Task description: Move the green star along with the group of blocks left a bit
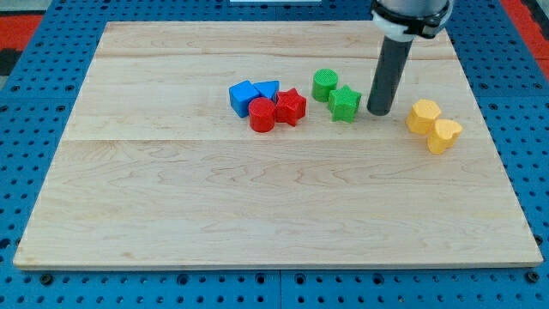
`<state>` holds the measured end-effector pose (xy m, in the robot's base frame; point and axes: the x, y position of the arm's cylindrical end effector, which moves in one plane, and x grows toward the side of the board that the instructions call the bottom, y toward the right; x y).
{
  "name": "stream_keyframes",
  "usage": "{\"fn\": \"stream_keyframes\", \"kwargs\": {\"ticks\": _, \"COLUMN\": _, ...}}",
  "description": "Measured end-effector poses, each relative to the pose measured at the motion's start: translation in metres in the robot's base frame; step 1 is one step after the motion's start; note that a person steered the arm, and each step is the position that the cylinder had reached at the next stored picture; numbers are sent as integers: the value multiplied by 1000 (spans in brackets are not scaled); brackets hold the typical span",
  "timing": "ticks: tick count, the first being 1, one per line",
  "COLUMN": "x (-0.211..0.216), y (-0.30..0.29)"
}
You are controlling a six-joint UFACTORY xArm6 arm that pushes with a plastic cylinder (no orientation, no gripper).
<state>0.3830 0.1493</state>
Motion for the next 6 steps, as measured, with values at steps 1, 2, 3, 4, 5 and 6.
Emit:
{"fn": "stream_keyframes", "kwargs": {"ticks": 1, "x": -1, "y": 1}}
{"fn": "stream_keyframes", "kwargs": {"ticks": 2, "x": 7, "y": 1}}
{"fn": "stream_keyframes", "kwargs": {"ticks": 3, "x": 24, "y": -16}}
{"fn": "stream_keyframes", "kwargs": {"ticks": 4, "x": 13, "y": -20}}
{"fn": "stream_keyframes", "kwargs": {"ticks": 5, "x": -3, "y": -27}}
{"fn": "stream_keyframes", "kwargs": {"ticks": 6, "x": -3, "y": -56}}
